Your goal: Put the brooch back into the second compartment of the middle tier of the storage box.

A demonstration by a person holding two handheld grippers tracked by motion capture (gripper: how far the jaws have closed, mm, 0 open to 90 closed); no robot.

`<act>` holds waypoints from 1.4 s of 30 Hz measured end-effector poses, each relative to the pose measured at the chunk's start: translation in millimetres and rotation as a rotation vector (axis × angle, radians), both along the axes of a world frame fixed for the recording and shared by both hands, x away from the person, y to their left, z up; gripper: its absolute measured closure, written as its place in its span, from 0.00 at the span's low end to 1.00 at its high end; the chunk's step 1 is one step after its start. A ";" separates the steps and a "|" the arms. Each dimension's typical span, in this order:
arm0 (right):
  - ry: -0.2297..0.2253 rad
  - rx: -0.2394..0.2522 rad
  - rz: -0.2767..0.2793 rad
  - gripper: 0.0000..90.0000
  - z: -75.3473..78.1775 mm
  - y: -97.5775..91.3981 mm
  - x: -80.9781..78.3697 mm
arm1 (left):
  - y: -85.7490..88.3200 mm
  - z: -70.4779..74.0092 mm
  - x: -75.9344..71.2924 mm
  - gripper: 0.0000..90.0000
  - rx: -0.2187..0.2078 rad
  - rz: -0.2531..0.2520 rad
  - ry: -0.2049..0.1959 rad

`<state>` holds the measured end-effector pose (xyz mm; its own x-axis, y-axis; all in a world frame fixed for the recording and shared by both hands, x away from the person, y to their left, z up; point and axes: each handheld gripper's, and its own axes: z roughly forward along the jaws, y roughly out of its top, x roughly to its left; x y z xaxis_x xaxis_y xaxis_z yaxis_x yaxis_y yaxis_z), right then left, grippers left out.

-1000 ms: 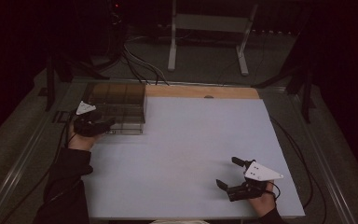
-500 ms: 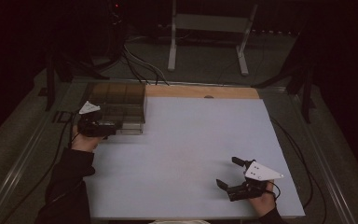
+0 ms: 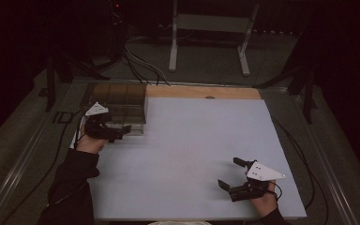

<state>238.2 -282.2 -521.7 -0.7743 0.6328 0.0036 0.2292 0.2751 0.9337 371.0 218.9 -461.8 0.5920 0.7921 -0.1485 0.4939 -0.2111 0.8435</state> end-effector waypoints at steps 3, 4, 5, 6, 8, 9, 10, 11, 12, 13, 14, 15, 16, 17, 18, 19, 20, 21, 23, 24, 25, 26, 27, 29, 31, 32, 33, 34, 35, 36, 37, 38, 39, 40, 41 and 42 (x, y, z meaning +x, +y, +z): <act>0.001 0.002 -0.001 0.00 0.2 0.0 0.1 | -3.0 5.3 -3.7 0.01 -0.033 -0.041 -0.017; 0.000 0.000 -0.001 0.00 0.1 -0.1 0.1 | -4.0 7.0 -5.0 0.01 -0.042 -0.058 -0.027; 0.000 0.000 -0.001 0.00 0.1 -0.2 0.2 | -5.6 8.2 -6.2 0.01 -0.048 -0.075 -0.034; 0.000 0.000 0.000 0.00 0.2 -0.2 0.0 | -7.8 9.2 -7.3 0.01 -0.050 -0.091 -0.037; -0.002 -0.001 0.000 0.00 0.6 -0.1 -0.4 | -12.0 10.7 -9.4 0.01 -0.040 -0.109 -0.040; -0.002 0.000 0.000 0.00 1.1 0.0 -1.0 | -13.8 11.1 -10.2 0.01 -0.045 -0.121 -0.035; -0.005 0.000 0.000 0.00 1.5 0.3 -1.4 | -15.6 11.5 -11.0 0.01 -0.046 -0.130 -0.027; -0.008 -0.003 -0.001 0.00 1.7 0.7 -2.1 | -17.5 11.9 -11.9 0.01 -0.045 -0.137 -0.022; -0.010 -0.008 -0.001 0.00 1.8 1.2 -2.5 | -19.0 12.5 -13.4 0.01 -0.041 -0.144 -0.026; -0.008 -0.009 -0.001 0.00 2.0 1.8 -2.9 | -20.1 13.1 -14.9 0.01 -0.044 -0.151 -0.027; -0.008 -0.006 0.000 0.00 2.4 2.5 -3.1 | -21.2 13.6 -16.0 0.01 -0.049 -0.156 -0.025; -0.009 -0.006 0.001 0.00 2.7 3.2 -3.0 | -22.1 14.3 -17.1 0.01 -0.050 -0.163 -0.026; -0.009 -0.008 0.003 0.00 2.6 3.9 -2.9 | -22.9 14.9 -18.1 0.01 -0.052 -0.167 -0.028; -0.008 -0.012 0.003 0.00 2.2 4.5 -2.8 | -23.5 15.4 -18.9 0.01 -0.056 -0.168 -0.029; -0.009 -0.015 0.005 0.00 2.0 5.0 -2.5 | -24.2 15.8 -19.8 0.01 -0.061 -0.175 -0.030; -0.009 -0.016 0.006 0.00 1.9 5.2 -2.2 | -24.8 16.1 -20.7 0.01 -0.065 -0.179 -0.031; -0.006 -0.013 0.006 0.00 1.9 5.1 -1.9 | -25.6 16.1 -21.8 0.01 -0.071 -0.180 -0.030; -0.003 -0.011 0.004 0.00 1.8 5.1 -1.7 | -26.5 15.8 -22.9 0.01 -0.078 -0.186 -0.028; -0.003 -0.009 0.005 0.00 1.5 4.9 -1.2 | -29.2 13.7 -25.2 0.01 -0.087 -0.192 -0.030; -0.002 -0.007 0.005 0.00 1.4 4.8 -1.0 | -31.2 12.4 -26.8 0.01 -0.082 -0.191 -0.028; -0.003 -0.008 0.006 0.00 1.3 4.7 -1.0 | -33.2 10.9 -28.1 0.01 -0.081 -0.197 -0.024; -0.003 -0.008 0.006 0.00 1.3 4.7 -1.0 | -33.2 10.9 -28.1 0.01 -0.081 -0.197 -0.024; -0.002 -0.008 0.006 0.00 1.2 4.6 -1.2 | -37.1 7.6 -30.3 0.01 -0.080 -0.214 -0.017; -0.001 -0.008 0.008 0.00 1.3 4.3 -1.6 | -39.9 4.8 -31.9 0.01 -0.083 -0.228 -0.015; -0.002 -0.006 0.007 0.00 1.3 4.2 -1.5 | -42.4 1.2 -33.7 0.01 -0.094 -0.247 -0.014; -0.002 -0.006 0.007 0.00 1.3 4.2 -1.5 | -42.4 1.2 -33.7 0.01 -0.094 -0.247 -0.014; -0.002 -0.006 0.007 0.00 1.3 4.2 -1.5 | -44.8 -3.2 -35.7 0.01 -0.079 -0.258 -0.011; -0.001 -0.006 0.008 0.00 1.3 4.3 -1.3 | -45.5 -5.2 -36.9 0.01 -0.077 -0.266 -0.014; -0.001 -0.006 0.008 0.00 1.3 4.3 -1.3 | -45.9 -7.4 -37.8 0.01 -0.078 -0.269 -0.013; 0.000 -0.004 0.007 0.00 1.3 4.3 -1.3 | -45.8 -9.2 -38.9 0.01 -0.079 -0.275 -0.009; 0.000 -0.004 0.007 0.00 1.3 4.2 -1.2 | -45.5 -11.1 -40.0 0.01 -0.082 -0.277 -0.010; 0.000 -0.004 0.007 0.00 1.3 4.2 -1.2 | -45.5 -11.1 -40.0 0.01 -0.082 -0.277 -0.010; 0.000 -0.005 0.007 0.00 1.2 4.2 -1.1 | -45.5 -11.1 -40.0 0.01 -0.082 -0.277 -0.010; 0.002 -0.006 0.005 0.00 0.9 4.3 -0.8 | -44.2 -16.4 -43.8 0.01 -0.081 -0.288 -0.016; 0.003 -0.008 0.004 0.00 0.8 4.5 -0.8 | -43.7 -18.0 -45.3 0.01 -0.075 -0.290 -0.023; 0.002 -0.008 0.004 0.00 0.8 4.7 -0.8 | -43.4 -19.7 -47.3 0.01 -0.082 -0.292 -0.031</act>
